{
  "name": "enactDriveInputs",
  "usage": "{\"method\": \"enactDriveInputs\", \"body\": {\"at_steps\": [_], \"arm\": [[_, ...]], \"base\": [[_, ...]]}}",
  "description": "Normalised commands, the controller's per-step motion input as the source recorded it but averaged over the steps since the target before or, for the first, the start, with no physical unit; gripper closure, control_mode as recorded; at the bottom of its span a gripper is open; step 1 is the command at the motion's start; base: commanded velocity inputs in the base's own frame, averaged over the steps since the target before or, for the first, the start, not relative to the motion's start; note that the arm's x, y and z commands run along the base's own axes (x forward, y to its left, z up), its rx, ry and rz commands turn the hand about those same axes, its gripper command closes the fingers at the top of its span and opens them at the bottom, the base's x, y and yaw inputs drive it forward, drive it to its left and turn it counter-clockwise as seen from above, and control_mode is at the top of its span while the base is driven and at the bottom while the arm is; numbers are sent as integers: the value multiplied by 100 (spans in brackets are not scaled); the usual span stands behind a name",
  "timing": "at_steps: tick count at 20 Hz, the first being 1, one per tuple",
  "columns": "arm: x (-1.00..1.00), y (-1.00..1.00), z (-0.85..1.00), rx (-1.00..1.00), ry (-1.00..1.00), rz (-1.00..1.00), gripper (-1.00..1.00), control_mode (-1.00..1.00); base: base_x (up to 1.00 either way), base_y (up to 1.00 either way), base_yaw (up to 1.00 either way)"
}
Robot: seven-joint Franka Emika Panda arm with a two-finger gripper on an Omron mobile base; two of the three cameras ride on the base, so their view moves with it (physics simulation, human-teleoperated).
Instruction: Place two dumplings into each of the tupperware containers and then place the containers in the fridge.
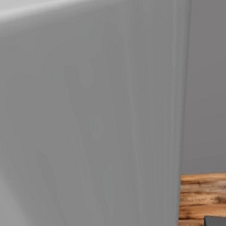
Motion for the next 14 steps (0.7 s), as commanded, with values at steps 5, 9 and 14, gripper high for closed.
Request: {"method": "enactDriveInputs", "body": {"at_steps": [5, 9, 14], "arm": [[91, 0, 9, 0, 5, 0, 100, -100], [96, 0, 6, 0, 6, 0, 100, -100], [96, 0, 0, 0, 4, -1, 100, -100]], "base": [[0, 0, 0], [0, 0, 0], [0, 0, 0]]}}
